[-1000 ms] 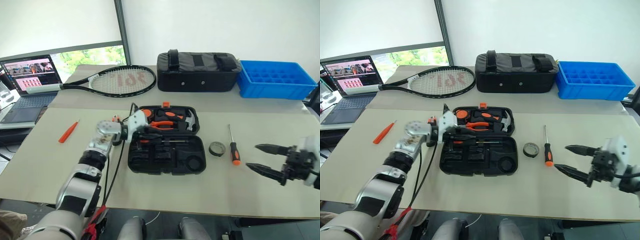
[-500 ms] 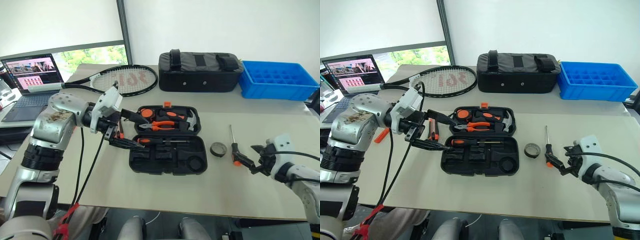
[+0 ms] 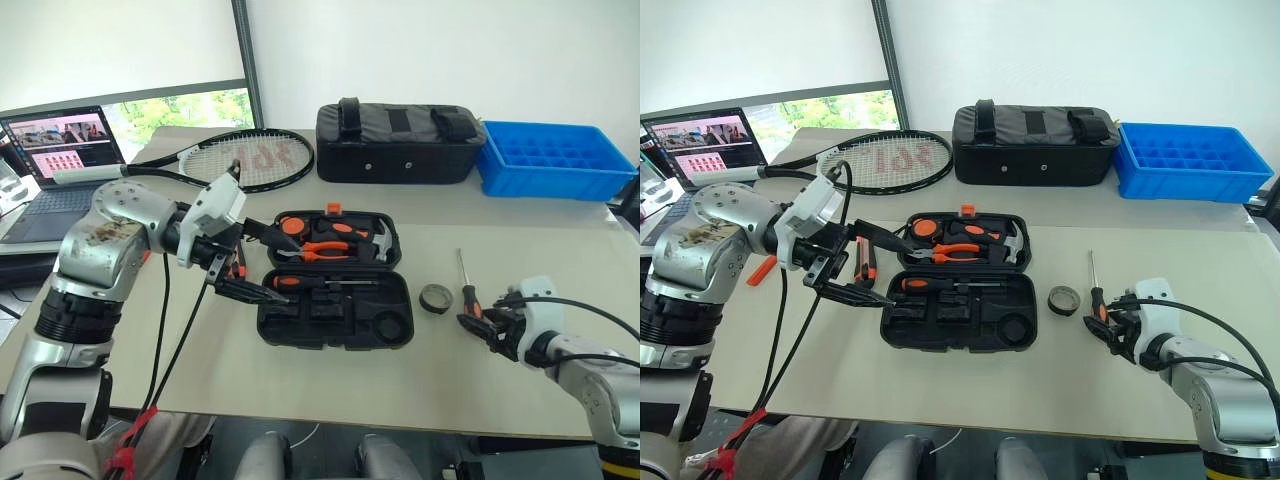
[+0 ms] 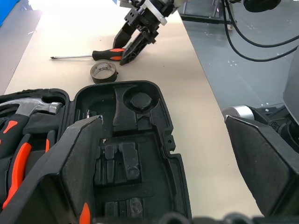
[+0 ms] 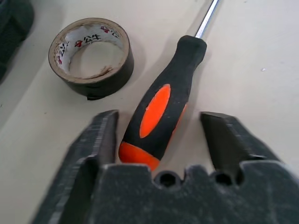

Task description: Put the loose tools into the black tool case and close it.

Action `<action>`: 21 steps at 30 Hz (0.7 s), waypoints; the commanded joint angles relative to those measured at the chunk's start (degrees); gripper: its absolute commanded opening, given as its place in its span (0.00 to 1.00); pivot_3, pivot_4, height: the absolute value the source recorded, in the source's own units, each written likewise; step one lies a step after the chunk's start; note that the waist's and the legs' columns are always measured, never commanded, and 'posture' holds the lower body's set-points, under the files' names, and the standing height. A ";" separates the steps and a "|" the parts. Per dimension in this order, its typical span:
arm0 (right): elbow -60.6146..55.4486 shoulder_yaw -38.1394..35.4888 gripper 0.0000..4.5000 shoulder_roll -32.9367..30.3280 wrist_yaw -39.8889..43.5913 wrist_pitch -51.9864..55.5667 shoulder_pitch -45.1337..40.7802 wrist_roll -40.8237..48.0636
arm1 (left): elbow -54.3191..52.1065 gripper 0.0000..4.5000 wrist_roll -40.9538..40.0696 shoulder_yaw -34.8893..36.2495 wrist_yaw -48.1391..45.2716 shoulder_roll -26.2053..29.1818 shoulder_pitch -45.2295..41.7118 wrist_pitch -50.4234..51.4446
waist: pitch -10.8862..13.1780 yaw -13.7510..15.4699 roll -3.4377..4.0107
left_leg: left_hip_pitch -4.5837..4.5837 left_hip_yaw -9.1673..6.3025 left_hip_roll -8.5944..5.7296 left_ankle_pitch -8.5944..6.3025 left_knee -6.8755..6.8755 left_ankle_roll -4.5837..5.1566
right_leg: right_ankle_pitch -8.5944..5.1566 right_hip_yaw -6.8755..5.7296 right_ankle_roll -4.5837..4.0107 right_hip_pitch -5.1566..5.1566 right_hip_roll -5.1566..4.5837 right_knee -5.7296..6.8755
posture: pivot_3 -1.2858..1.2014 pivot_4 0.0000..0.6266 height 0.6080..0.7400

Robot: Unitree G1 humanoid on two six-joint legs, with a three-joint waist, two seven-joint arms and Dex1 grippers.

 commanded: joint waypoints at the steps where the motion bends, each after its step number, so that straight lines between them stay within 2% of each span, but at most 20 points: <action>1: -1.08 -2.18 0.30 -0.76 -0.61 -0.11 -0.91 -0.17 | -1.96 1.00 -0.43 1.69 1.18 1.72 -0.17 0.22 | 0.00 -0.02 0.00 | 0.00 0.00 0.00 0.00 0.00 0.00 | 0.00 0.00 0.00 0.00 0.00 0.00 | 0.52 0.24 0.76; 2: -0.76 -2.54 0.22 -1.03 -0.64 -0.23 -1.07 -0.23 | -2.19 1.00 -0.47 1.99 1.63 2.05 0.18 0.39 | 0.00 -0.05 0.00 | 0.00 0.00 0.00 0.00 0.00 0.00 | 0.00 0.00 0.00 0.00 0.00 0.00 | 0.52 0.24 0.76; 3: -0.35 -3.00 0.20 -1.34 -0.73 -0.55 -1.29 -0.40 | -2.62 1.00 -0.67 2.41 2.18 2.42 0.62 0.71 | 0.00 -0.07 0.00 | 0.00 0.00 0.00 0.00 -0.01 0.00 | 0.00 0.00 0.00 -0.01 0.00 0.00 | 0.52 0.24 0.76; 7: 2.26 -3.81 0.20 -3.78 0.84 -4.28 -3.72 -1.42 | -5.05 1.00 -2.38 5.17 4.97 3.94 3.20 3.11 | 0.02 -0.18 -0.01 | -0.01 0.01 0.00 0.00 -0.02 0.00 | 0.00 0.02 0.00 -0.01 0.00 -0.02 | 0.52 0.24 0.76; 9: 4.15 -2.81 0.20 -6.13 4.24 -8.70 -6.30 -2.08 | -7.31 1.00 -3.72 7.49 6.82 5.20 5.91 5.12 | 0.07 -0.53 -0.01 | -0.01 0.02 0.01 0.00 -0.01 0.00 | 0.00 0.03 0.01 -0.02 0.00 -0.02 | 0.52 0.24 0.76; 13: 9.95 6.27 0.20 -11.78 19.86 -22.97 -14.22 -4.48 | -14.02 1.00 -6.76 14.69 11.79 8.47 15.60 9.92 | 0.26 -2.03 -0.09 | 0.13 0.07 0.09 -0.01 -0.08 0.02 | -0.01 0.08 0.01 -0.04 0.01 -0.01 | 0.52 0.24 0.76; 17: 16.02 12.00 0.20 -13.20 32.31 -31.82 -19.65 -4.83 | -18.56 1.00 -8.76 19.61 15.27 10.25 22.02 12.21 | 0.40 -2.11 -0.31 | 0.26 0.04 0.33 -0.02 -0.16 0.04 | 0.00 -0.02 -0.05 0.03 0.21 0.00 | 0.52 0.24 0.76; 19: 21.42 17.18 0.20 -13.33 44.92 -40.69 -23.33 -5.44 | -22.10 1.00 -10.61 24.92 17.07 10.95 27.59 14.22 | 0.44 -2.03 -0.36 | 0.24 -0.02 0.36 -0.02 -0.16 0.04 | 0.00 -0.05 -0.06 0.04 0.25 -0.02 | 0.52 0.24 0.76; 21: 27.46 21.73 0.20 -12.33 52.19 -47.14 -27.49 -7.64 | -25.01 1.00 -12.17 29.10 18.61 11.18 32.34 15.65 | 0.46 -1.94 -0.36 | 0.25 0.01 0.35 -0.03 -0.19 0.04 | 0.07 -0.03 -0.19 0.04 0.19 -0.06 | 0.52 0.24 0.76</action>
